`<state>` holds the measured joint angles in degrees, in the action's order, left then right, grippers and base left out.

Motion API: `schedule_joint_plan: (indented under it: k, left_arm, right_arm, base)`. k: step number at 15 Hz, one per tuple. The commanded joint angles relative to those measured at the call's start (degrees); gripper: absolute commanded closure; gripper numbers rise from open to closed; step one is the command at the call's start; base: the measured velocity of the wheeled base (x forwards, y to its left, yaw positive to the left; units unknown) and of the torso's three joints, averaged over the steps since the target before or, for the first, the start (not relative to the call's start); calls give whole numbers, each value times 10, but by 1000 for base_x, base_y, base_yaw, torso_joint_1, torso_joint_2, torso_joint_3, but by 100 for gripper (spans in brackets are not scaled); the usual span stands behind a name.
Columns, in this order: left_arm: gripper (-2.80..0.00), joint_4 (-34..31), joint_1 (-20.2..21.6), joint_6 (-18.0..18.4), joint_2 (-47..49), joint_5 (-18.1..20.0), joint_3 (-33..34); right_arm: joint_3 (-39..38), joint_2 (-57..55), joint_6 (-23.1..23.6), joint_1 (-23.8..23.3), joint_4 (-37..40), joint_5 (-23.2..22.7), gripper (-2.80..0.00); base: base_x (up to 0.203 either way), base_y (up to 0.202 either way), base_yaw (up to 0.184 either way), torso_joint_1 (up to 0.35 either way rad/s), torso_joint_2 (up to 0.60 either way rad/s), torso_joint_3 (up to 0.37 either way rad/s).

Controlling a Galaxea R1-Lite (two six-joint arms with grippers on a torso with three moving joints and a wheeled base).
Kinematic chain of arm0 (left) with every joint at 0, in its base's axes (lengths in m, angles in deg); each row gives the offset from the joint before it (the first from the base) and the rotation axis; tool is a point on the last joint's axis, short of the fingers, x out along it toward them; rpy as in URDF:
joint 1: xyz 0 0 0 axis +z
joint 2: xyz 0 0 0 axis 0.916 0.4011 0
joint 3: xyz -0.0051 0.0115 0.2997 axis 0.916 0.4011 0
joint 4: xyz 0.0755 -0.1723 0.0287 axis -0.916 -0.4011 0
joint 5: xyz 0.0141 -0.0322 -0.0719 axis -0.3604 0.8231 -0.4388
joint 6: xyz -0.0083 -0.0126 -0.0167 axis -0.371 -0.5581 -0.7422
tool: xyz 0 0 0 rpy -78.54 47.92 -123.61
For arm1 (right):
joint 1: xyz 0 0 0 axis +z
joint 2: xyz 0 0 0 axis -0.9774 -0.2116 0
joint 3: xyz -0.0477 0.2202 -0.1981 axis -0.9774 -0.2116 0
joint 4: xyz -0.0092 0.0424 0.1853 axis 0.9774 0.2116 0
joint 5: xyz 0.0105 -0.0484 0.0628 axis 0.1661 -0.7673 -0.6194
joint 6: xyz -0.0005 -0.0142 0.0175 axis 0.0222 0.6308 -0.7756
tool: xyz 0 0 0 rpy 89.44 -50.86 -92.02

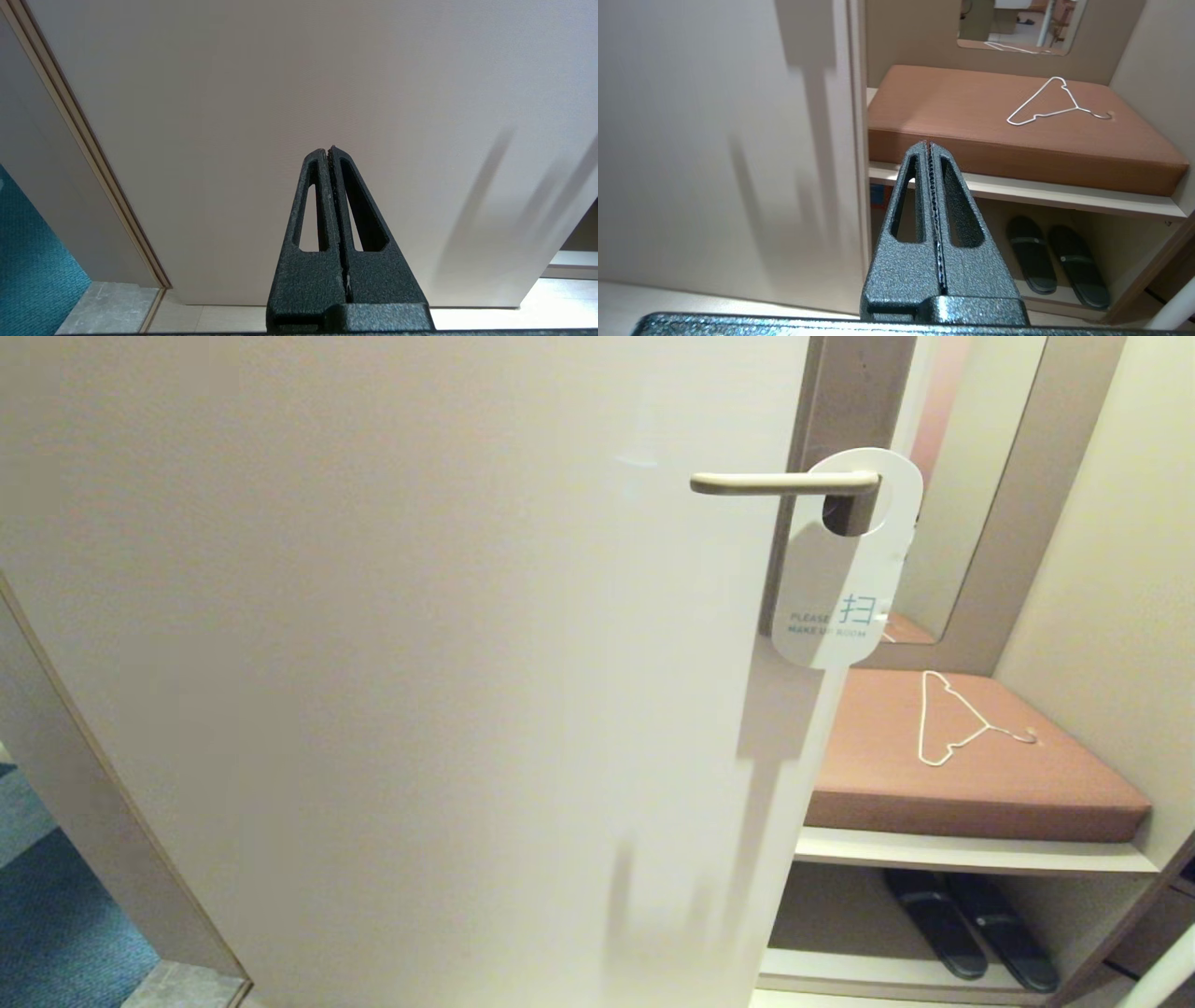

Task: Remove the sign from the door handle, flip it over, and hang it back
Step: Take down the sign

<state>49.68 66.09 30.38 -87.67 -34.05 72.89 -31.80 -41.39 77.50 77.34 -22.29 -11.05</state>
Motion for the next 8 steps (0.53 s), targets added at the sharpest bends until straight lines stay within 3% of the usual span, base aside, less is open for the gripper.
schedule_joint_plan:
  k: [1, 4, 8]
  left_arm:
    - [0, 0, 0, 0, 1, 0, 0]
    - [0, 0, 0, 0, 1, 0, 0]
    - [0, 0, 0, 0, 1, 0, 0]
  right_arm:
    - [53, -3, 0, 0, 44, -4, 0]
    - [109, -10, 0, 0, 117, -25, 0]
    - [149, -121, -3, 3, 101, -27, 0]
  base:
    - [0, 0, 0, 0, 0, 0]
    - [0, 0, 0, 0, 0, 0]
    - [0, 0, 0, 0, 0, 0]
